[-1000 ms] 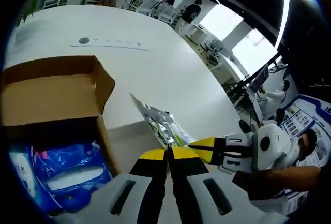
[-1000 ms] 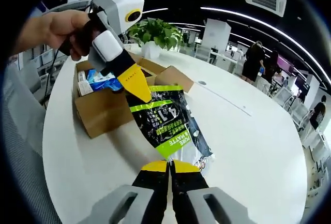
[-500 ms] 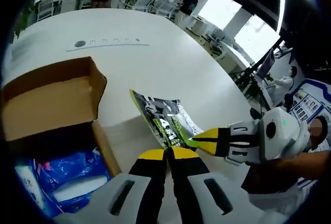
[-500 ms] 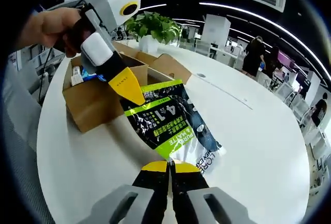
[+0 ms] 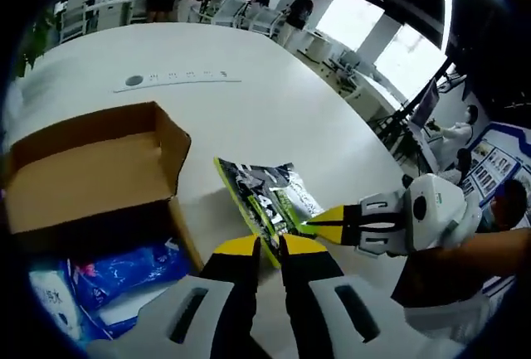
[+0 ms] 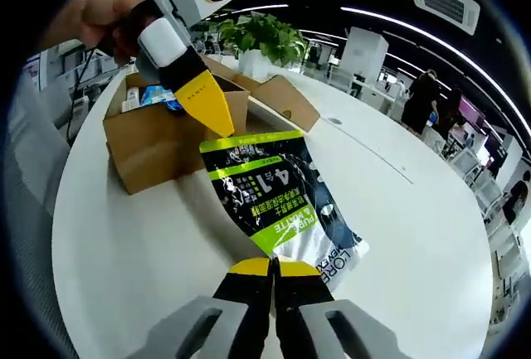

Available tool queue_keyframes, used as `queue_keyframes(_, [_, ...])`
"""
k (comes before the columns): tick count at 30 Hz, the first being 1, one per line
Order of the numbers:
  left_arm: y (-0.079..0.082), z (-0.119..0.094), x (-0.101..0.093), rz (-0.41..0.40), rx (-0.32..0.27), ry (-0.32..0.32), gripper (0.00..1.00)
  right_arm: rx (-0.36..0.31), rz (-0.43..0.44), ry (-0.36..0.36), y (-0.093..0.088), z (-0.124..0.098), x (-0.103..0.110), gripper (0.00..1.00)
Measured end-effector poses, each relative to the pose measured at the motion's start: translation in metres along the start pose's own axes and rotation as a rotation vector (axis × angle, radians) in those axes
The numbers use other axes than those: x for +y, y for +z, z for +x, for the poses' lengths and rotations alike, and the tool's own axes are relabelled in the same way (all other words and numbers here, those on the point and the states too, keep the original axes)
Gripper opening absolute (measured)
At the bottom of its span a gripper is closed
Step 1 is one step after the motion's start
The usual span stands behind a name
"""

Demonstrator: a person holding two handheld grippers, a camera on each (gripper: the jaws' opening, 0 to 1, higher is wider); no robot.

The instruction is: Operate the shoe box by opening the lid, removing the specified soft item, and placing it in the target area until the item is outside and the box remains undamaged.

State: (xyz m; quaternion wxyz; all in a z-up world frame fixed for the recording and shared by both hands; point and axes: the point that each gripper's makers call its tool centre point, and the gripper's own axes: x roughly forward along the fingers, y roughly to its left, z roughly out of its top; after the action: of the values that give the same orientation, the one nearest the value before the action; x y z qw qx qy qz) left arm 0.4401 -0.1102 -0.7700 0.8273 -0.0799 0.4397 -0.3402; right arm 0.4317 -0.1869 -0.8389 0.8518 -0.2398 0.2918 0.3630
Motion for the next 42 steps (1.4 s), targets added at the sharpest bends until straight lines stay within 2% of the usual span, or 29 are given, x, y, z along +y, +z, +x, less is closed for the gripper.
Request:
queue_keyframes(4, [0.004, -0.009, -0.004, -0.004, -0.028, -0.019, 0.1, 0.019, -0.037, 0.018, -0.005, 0.002, 0.003, 0.0])
queue_keyframes(10, [0.009, -0.026, -0.011, 0.001, -0.069, -0.041, 0.11, 0.034, -0.027, 0.023, -0.008, 0.004, 0.003, 0.0])
queue_keyframes(17, [0.018, -0.046, -0.001, -0.016, -0.121, -0.032, 0.11, 0.046, -0.019, 0.02, -0.009, 0.009, -0.003, 0.0])
queue_keyframes(23, [0.017, -0.063, 0.02, -0.028, -0.142, 0.013, 0.11, 0.055, 0.031, 0.013, -0.008, 0.009, -0.005, 0.0])
queue_keyframes(30, [0.008, -0.089, 0.054, -0.06, -0.162, 0.076, 0.12, 0.063, 0.092, -0.007, -0.007, 0.01, -0.006, 0.0])
queue_keyframes(42, [-0.009, -0.124, 0.109, -0.094, -0.165, 0.189, 0.13, 0.089, 0.049, 0.0, -0.011, 0.009, -0.004, 0.04])
